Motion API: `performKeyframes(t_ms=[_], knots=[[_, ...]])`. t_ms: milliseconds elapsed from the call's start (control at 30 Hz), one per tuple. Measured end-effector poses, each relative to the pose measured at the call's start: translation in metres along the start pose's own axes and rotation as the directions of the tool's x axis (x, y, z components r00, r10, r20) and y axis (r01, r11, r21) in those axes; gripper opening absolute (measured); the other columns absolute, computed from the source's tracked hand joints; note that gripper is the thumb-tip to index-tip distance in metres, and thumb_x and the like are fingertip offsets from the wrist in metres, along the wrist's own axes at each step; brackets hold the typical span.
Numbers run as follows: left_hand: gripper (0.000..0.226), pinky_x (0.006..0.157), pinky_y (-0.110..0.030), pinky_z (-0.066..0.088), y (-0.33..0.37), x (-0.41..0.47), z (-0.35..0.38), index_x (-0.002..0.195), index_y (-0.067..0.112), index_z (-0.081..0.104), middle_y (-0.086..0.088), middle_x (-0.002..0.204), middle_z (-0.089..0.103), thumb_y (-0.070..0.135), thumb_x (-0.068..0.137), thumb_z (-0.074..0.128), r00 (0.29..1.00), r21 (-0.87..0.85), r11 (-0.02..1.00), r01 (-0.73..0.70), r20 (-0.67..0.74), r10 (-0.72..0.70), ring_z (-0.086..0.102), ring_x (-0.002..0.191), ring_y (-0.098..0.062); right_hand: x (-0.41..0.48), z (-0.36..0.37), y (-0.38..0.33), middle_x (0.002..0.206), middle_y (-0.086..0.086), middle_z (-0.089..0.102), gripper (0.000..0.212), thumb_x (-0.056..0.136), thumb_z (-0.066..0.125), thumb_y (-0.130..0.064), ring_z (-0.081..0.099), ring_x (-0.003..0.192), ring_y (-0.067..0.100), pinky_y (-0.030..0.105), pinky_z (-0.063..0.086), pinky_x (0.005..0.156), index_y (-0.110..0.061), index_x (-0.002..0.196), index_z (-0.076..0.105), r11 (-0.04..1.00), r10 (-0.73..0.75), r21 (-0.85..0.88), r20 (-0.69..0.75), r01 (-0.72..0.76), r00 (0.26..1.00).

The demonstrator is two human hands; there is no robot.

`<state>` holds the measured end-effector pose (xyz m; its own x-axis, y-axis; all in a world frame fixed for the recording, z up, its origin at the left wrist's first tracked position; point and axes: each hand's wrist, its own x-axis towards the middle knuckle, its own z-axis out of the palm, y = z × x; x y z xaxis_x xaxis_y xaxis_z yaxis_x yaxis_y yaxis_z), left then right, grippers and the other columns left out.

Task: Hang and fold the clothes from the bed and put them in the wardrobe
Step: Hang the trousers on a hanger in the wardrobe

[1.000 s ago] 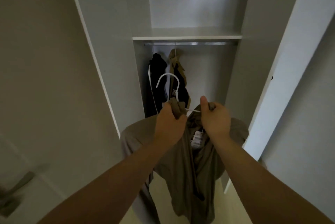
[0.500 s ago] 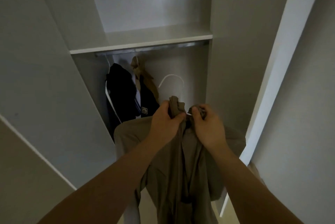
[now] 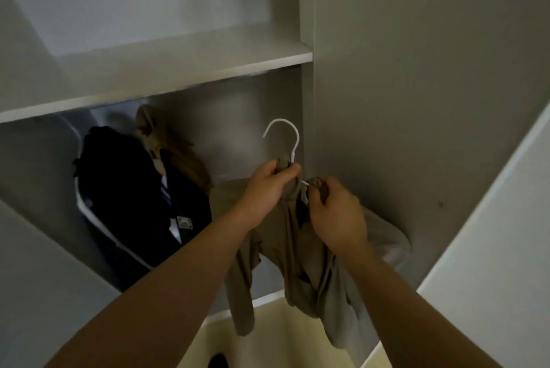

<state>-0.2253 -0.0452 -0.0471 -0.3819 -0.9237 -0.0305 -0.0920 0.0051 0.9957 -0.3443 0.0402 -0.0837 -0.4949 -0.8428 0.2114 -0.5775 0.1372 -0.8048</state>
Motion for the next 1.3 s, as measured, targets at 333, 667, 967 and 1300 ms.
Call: performKeyframes(t_ms=[333,667,967,1300], knots=[[0.02,0.08,-0.021,0.045,-0.045,0.158,-0.083,0.1,0.029,0.069,0.017,0.101,0.057,0.047,0.092,0.062,0.867,0.545,0.696,-0.467,0.128,0.481,0.055,0.088,-0.002,0.1,0.101,-0.03,0.102,0.011,0.065,0.019,0.104,0.046,-0.031,0.063,0.091,0.034,0.037,0.045,0.071,-0.015,0.105,0.056,0.954,0.231,-0.104,-0.347,-0.282,0.909],[0.036,0.1,-0.03,0.048,-0.082,0.252,-0.108,0.116,0.023,0.071,0.004,0.127,0.061,0.023,0.081,0.071,0.831,0.472,0.693,-0.545,0.193,0.522,0.058,0.115,-0.013,0.174,0.169,-0.032,0.1,0.008,0.062,0.014,0.105,0.042,-0.031,0.062,0.086,0.037,0.037,0.041,0.066,-0.022,0.095,0.046,0.964,0.166,-0.096,-0.505,-0.246,0.847],[0.047,0.107,-0.026,0.035,-0.108,0.323,-0.109,0.132,0.014,0.064,-0.006,0.143,0.055,0.024,0.087,0.069,0.75,0.493,0.631,-0.599,0.068,0.658,0.053,0.129,-0.021,0.238,0.209,-0.017,0.107,0.009,0.063,0.014,0.104,0.042,-0.033,0.063,0.09,0.038,0.038,0.041,0.066,-0.021,0.102,0.049,0.988,-0.006,-0.131,-0.547,-0.078,0.837],[0.047,0.098,0.006,0.019,-0.123,0.4,-0.123,0.128,0.001,0.064,-0.016,0.137,0.057,0.031,0.096,0.047,0.461,0.449,0.519,-0.727,-0.241,0.854,0.049,0.117,-0.015,0.329,0.243,-0.024,0.11,0.007,0.062,0.016,0.099,0.049,-0.029,0.065,0.091,0.037,0.036,0.035,0.062,-0.021,0.113,0.051,0.937,-0.324,-0.301,-0.554,0.178,0.767]])
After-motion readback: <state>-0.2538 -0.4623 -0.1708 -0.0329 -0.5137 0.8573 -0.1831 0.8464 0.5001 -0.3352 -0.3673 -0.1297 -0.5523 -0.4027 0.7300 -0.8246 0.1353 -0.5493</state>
